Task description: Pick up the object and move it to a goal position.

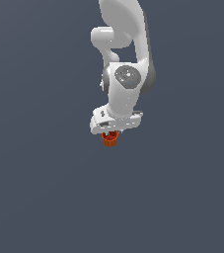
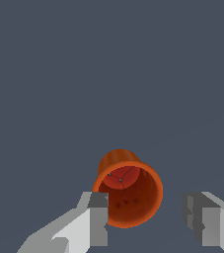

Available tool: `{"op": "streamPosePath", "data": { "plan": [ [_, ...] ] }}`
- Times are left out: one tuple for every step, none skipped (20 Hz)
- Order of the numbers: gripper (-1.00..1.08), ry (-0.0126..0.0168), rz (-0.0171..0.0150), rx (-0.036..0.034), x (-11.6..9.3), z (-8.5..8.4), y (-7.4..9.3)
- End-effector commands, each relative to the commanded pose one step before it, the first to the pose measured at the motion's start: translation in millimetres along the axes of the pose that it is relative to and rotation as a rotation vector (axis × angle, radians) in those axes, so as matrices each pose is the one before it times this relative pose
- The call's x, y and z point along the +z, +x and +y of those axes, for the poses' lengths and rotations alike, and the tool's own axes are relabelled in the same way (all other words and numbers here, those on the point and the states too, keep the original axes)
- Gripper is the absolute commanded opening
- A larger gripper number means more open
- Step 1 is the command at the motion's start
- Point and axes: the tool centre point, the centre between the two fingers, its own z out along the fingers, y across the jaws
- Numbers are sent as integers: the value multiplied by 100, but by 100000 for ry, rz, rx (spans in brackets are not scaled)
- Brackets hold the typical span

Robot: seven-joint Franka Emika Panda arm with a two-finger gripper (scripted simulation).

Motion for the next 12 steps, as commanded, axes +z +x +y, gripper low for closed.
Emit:
{"op": "streamPosePath", "data": {
  "plan": [
    [28,-3230,-4588,-8603,1214,-941,-739],
    [28,-1477,-2105,-3919,532,-432,-288],
    [28,-1515,-2176,-4033,535,-446,-275],
    [28,-1431,-2070,-3818,495,-424,-239],
    [28,-1339,-1951,-3583,454,-399,-206],
    [28,-1249,-1831,-3349,415,-373,-176],
    [28,-1160,-1710,-3113,377,-346,-150],
    [28,-1071,-1588,-2879,342,-319,-127],
    [28,-984,-1465,-2646,308,-292,-106],
    [28,-896,-1341,-2413,275,-265,-89],
    [28,-810,-1216,-2181,245,-239,-74],
    [28,-723,-1091,-1949,215,-212,-61]
  ]
}}
